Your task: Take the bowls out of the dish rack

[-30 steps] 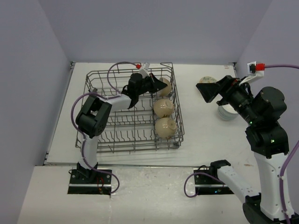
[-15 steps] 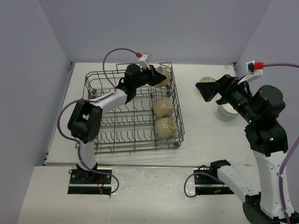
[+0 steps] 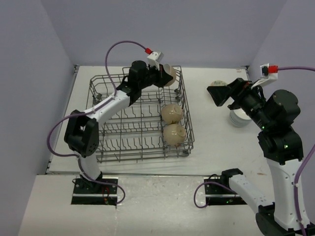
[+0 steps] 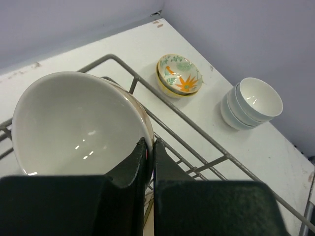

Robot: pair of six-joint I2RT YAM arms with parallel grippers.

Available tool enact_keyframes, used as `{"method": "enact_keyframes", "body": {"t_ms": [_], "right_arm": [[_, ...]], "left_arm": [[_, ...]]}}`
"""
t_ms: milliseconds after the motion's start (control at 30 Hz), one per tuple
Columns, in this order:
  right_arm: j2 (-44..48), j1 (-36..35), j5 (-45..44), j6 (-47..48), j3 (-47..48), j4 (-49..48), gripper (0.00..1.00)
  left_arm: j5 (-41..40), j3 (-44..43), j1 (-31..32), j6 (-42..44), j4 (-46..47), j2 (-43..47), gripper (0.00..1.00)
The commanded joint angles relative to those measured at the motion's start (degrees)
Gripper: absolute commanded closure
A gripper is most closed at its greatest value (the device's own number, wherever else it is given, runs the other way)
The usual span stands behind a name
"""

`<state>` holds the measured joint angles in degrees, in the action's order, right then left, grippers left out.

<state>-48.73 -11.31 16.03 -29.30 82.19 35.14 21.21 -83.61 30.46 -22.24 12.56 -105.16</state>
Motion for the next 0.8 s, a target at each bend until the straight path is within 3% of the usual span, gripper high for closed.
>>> {"method": "enact_keyframes", "body": {"t_ms": [0,167,333,600,767], "right_arm": [[0.0,-0.4,-2.4,1.2,1.9,-0.9,0.01],[0.7,-0.4,-5.5,1.4,3.5,0.3,0.01],[-0.9,-0.4,-11.2,2.8,5.9,4.7,0.01],[-13.1,-0.3,-10.8,7.5,20.6,13.7,0.01],[-26.2,-3.2,-11.9,12.5,38.3,27.6,0.05]], "left_arm": [[-4.3,-8.5,0.8,10.9,-2.2,8.1,1.00],[-4.7,-14.7,2.8,16.4,-8.1,8.5,1.00],[-5.5,-22.1,9.3,26.5,-16.2,7.6,1.00],[-3.5,-14.0,17.3,44.4,-20.6,15.2,1.00],[-7.0,-10.0,21.5,53.1,-24.6,19.4,1.00]]}}
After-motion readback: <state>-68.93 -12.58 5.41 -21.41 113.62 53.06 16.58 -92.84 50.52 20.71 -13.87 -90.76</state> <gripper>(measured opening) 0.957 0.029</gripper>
